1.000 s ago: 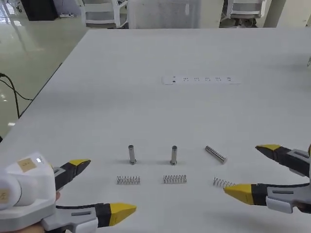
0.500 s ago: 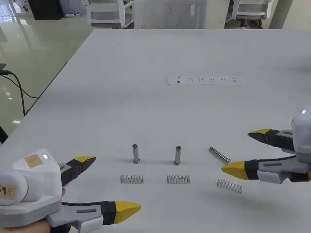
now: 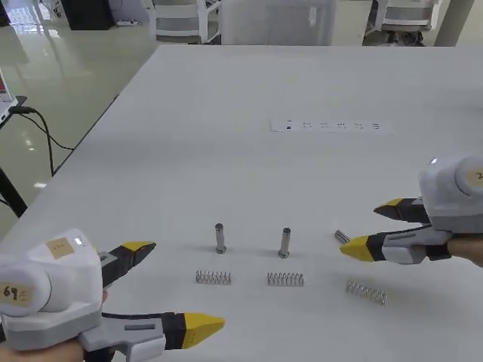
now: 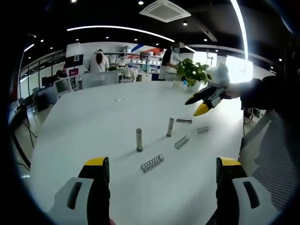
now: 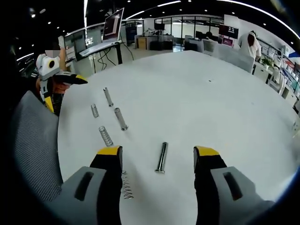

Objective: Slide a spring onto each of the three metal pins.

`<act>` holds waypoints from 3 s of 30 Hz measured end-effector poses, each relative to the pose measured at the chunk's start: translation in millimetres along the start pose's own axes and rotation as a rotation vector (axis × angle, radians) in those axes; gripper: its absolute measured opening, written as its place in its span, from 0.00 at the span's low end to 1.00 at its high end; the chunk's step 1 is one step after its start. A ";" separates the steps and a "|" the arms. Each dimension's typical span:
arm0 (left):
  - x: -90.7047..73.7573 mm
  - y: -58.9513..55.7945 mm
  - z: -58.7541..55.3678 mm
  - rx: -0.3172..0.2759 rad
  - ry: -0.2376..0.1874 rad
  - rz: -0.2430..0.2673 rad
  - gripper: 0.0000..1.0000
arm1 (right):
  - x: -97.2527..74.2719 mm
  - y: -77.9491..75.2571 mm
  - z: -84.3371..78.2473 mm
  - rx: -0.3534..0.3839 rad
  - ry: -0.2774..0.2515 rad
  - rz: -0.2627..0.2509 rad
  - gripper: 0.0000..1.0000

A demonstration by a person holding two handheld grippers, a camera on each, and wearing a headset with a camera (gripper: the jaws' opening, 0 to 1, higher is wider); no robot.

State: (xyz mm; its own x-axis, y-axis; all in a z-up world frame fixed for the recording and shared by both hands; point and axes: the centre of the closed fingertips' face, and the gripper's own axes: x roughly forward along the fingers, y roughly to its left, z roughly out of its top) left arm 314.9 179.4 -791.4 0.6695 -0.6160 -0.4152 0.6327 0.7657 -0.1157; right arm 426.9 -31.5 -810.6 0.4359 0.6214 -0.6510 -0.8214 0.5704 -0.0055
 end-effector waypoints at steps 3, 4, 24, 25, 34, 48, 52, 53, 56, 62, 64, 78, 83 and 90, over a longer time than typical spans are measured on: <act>-0.2 0.0 0.0 0.000 -0.001 0.001 0.94 | 4.5 -1.2 -1.5 -0.006 0.025 -0.002 0.59; -0.4 0.2 -0.2 0.001 0.000 0.001 0.94 | 6.8 -3.1 -2.0 -0.011 0.033 -0.009 0.58; -1.1 0.5 -0.4 -0.005 0.001 0.010 0.93 | 35.1 -6.8 -15.1 -0.017 0.190 -0.012 0.31; -1.2 0.8 -0.7 -0.005 0.002 0.011 0.93 | 35.6 -6.7 -15.8 -0.018 0.195 -0.012 0.30; -2.2 -0.5 -2.6 -0.007 0.007 0.012 0.92 | 41.1 -8.3 -19.1 -0.010 0.223 -0.016 0.23; -3.6 0.7 -2.2 -0.008 0.004 0.015 0.92 | 47.2 -8.3 -22.9 0.018 0.261 -0.021 0.16; -3.2 1.1 -2.1 -0.008 0.004 0.013 0.92 | 48.1 -8.5 -23.7 0.029 0.270 -0.021 0.15; -3.3 1.0 -2.1 -0.008 0.004 0.013 0.92 | 48.5 -9.0 -24.2 0.029 0.272 -0.022 0.14; -3.2 1.1 -2.5 -0.007 0.006 0.012 0.92 | 49.0 -9.9 -23.5 0.039 0.275 -0.025 0.13; -2.8 1.6 -2.5 -0.008 0.005 0.012 0.92 | 49.1 -11.1 -23.8 0.018 0.292 -0.048 0.11; -2.5 1.7 -2.6 -0.008 0.005 0.011 0.92 | 49.4 -12.0 -24.0 0.017 0.297 -0.054 0.11; -1.1 1.7 -0.8 -0.004 0.002 0.004 0.92 | 35.1 -16.3 -13.9 0.069 0.267 -0.096 0.03; 0.5 0.4 0.5 0.001 0.002 -0.004 0.91 | 35.6 -8.5 -15.7 0.036 0.281 -0.072 0.03; -2.4 1.1 1.4 0.003 -0.001 -0.002 0.91 | 43.3 -4.4 -22.4 0.039 0.301 -0.064 0.09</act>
State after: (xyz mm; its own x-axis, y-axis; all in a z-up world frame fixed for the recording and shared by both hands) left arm 314.5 181.4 -789.3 0.6688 -0.6176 -0.4139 0.6352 0.7640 -0.1135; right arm 441.2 -19.1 -855.7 0.3528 0.4002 -0.8458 -0.7786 0.6268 -0.0282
